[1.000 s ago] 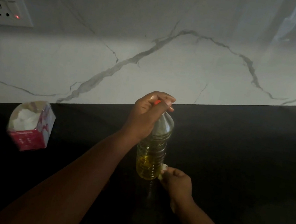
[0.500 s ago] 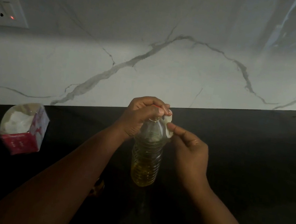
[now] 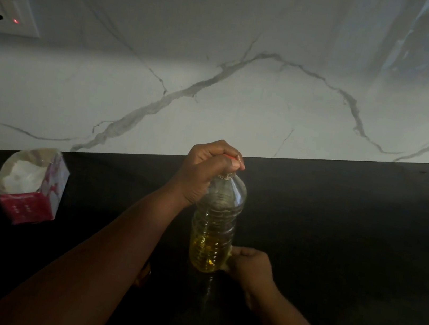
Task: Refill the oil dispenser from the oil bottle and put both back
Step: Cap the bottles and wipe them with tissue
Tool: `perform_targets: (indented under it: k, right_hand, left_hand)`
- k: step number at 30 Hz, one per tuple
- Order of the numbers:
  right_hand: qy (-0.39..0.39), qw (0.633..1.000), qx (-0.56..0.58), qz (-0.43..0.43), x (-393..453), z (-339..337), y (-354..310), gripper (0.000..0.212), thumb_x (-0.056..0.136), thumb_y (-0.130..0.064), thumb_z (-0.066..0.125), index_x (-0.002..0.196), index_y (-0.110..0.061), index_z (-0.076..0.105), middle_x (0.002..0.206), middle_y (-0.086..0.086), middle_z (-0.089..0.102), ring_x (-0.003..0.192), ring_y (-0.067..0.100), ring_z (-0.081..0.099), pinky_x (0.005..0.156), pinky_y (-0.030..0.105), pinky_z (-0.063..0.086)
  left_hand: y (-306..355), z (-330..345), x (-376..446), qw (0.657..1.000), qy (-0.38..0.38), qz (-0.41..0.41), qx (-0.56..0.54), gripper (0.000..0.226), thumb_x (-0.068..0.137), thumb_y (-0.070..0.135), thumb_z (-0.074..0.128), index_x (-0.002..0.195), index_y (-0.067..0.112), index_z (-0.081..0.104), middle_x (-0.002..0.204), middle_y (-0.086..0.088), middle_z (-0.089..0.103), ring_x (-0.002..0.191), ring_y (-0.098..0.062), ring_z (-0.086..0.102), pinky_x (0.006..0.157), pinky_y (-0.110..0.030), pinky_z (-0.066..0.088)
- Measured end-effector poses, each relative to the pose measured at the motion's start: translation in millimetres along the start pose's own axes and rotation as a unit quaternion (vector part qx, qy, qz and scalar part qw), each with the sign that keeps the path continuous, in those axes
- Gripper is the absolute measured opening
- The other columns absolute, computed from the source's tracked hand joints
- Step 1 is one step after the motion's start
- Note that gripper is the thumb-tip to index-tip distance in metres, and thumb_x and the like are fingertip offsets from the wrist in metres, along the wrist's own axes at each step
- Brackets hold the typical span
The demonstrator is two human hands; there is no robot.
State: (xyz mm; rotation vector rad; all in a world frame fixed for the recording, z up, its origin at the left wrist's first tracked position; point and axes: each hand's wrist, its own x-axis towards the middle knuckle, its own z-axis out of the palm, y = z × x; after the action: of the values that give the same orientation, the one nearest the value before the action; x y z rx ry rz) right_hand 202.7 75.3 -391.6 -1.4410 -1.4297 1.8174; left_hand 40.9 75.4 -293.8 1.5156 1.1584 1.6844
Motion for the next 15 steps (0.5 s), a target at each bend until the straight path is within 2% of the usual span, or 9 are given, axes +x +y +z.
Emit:
perform_targets:
  k: [3, 7, 10, 11, 13, 15]
  right_hand:
    - [0.012, 0.997, 0.066, -0.044, -10, -3, -37, 0.023, 0.088, 0.01, 0.051, 0.084, -0.003, 0.071, 0.084, 0.013, 0.073, 0.072, 0.017, 0.069, 0.063, 0.025, 0.058]
    - [0.028, 0.981, 0.056, -0.183, -33, -5, -87, 0.025, 0.088, 0.003, 0.056, 0.082, -0.013, 0.073, 0.073, 0.002, 0.073, 0.061, 0.009, 0.068, 0.052, 0.019, 0.054]
    - [0.061, 0.962, 0.038, -0.264, -45, 0, -98, 0.018, 0.089, -0.004, 0.06, 0.095, -0.013, 0.074, 0.076, -0.004, 0.073, 0.059, 0.003, 0.067, 0.051, 0.014, 0.051]
    - [0.073, 0.953, 0.015, -0.295, -47, 3, -95, 0.017, 0.089, -0.007, 0.06, 0.099, -0.013, 0.073, 0.08, -0.004, 0.073, 0.062, 0.005, 0.068, 0.053, 0.015, 0.052]
    - [0.117, 0.917, -0.053, -0.377, -45, 11, -82, 0.021, 0.089, -0.018, 0.06, 0.106, -0.015, 0.073, 0.095, -0.004, 0.072, 0.082, 0.008, 0.069, 0.071, 0.023, 0.057]
    - [0.158, 0.873, -0.095, -0.452, -42, 14, -66, 0.023, 0.087, -0.027, 0.06, 0.105, -0.02, 0.072, 0.103, -0.004, 0.07, 0.096, 0.003, 0.065, 0.078, 0.018, 0.054]
  left_hand:
    - [-1, -1, 0, 1.0, -0.003, -0.002, 0.003, 0.015, 0.069, 0.034, 0.059, 0.064, 0.03, 0.073, 0.072, 0.01, 0.067, 0.077, -0.004, 0.062, 0.072, -0.016, 0.047]
    - [-3, -2, 2, 1.0, -0.003, 0.007, 0.016, 0.021, 0.071, 0.034, 0.058, 0.071, 0.016, 0.069, 0.073, 0.01, 0.067, 0.077, -0.004, 0.062, 0.073, -0.017, 0.047]
    - [-5, -2, 2, 1.0, 0.003, 0.006, 0.008, 0.024, 0.069, 0.034, 0.059, 0.073, 0.012, 0.068, 0.075, 0.011, 0.066, 0.078, -0.004, 0.062, 0.074, -0.017, 0.048]
    - [-5, -2, 2, 1.0, 0.005, 0.006, 0.004, 0.023, 0.069, 0.034, 0.06, 0.073, 0.013, 0.068, 0.076, 0.01, 0.066, 0.079, -0.005, 0.062, 0.075, -0.018, 0.048]
    - [-5, -1, 2, 1.0, 0.003, 0.007, 0.007, 0.023, 0.07, 0.034, 0.06, 0.073, 0.014, 0.069, 0.079, 0.007, 0.065, 0.08, -0.006, 0.062, 0.076, -0.02, 0.05]
    - [-5, -1, 2, 1.0, 0.006, 0.004, 0.017, 0.024, 0.069, 0.036, 0.059, 0.073, 0.014, 0.068, 0.081, 0.004, 0.064, 0.081, -0.007, 0.062, 0.076, -0.02, 0.05]
